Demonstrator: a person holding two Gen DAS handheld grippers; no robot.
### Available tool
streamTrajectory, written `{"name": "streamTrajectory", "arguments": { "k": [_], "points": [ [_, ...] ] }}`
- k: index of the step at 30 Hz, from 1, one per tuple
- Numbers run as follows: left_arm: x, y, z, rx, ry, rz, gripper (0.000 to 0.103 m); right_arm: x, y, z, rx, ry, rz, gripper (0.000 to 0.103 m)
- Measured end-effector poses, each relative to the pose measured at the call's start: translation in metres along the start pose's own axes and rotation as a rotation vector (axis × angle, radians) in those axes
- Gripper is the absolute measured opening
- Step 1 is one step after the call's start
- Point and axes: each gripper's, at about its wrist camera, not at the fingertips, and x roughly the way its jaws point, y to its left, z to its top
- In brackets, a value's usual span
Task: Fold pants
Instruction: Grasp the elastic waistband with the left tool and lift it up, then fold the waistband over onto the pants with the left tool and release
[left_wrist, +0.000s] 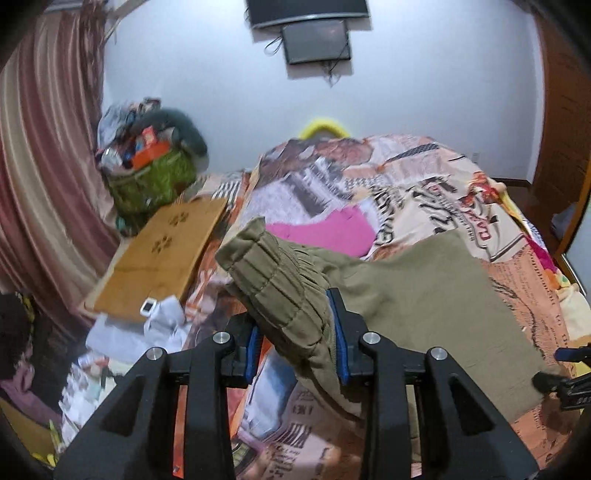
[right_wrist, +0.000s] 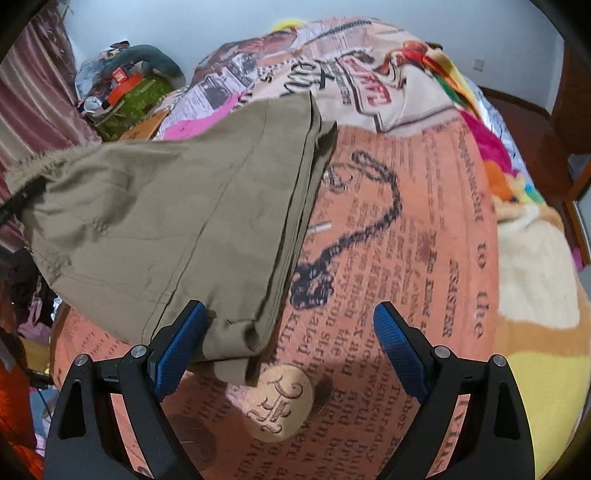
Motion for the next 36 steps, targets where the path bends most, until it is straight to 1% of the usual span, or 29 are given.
{"name": "streamTrajectory", "arguments": {
  "k": [3,7,13,19,21,25,32,34,35,36],
  "points": [
    [-0.007,-0.015,0.009,0.024,-0.028,-0.037,0.03,0.0,0.001,-0.001,-0.003,-0.008,0.001,0.09],
    [-0.014,-0.033,0.025,0.034,-0.041,-0.126,0.03,0.001,-0.002,-0.002,0.001,-0.012,0.01,0.09],
    [-0.017,-0.063,0.04,0.052,-0.022,-0.261,0.026,0.0,-0.002,-0.003,-0.001,-0.019,0.014,0.09],
    [-0.02,-0.098,0.042,0.11,-0.005,-0.358,0.025,0.0,-0.002,-0.004,-0.005,-0.022,0.024,0.09],
    [-0.019,-0.109,0.04,0.132,0.014,-0.398,0.025,0.0,-0.002,-0.003,-0.003,-0.024,0.026,0.09],
    [-0.011,-0.128,0.033,0.173,0.082,-0.474,0.025,0.0,-0.003,-0.003,-0.004,-0.025,0.03,0.09],
    [0.001,-0.143,0.021,0.203,0.206,-0.576,0.025,0.0,-0.003,-0.003,-0.004,-0.026,0.03,0.09],
    [0.003,-0.145,0.018,0.212,0.235,-0.595,0.029,0.0,-0.003,-0.003,-0.003,-0.026,0.03,0.09],
    [0.003,-0.145,0.016,0.218,0.249,-0.605,0.038,0.0,-0.003,-0.003,-0.004,-0.025,0.03,0.09],
    [0.003,-0.146,0.016,0.22,0.256,-0.613,0.051,0.0,-0.003,-0.003,-0.004,-0.026,0.03,0.09]
  ]
}}
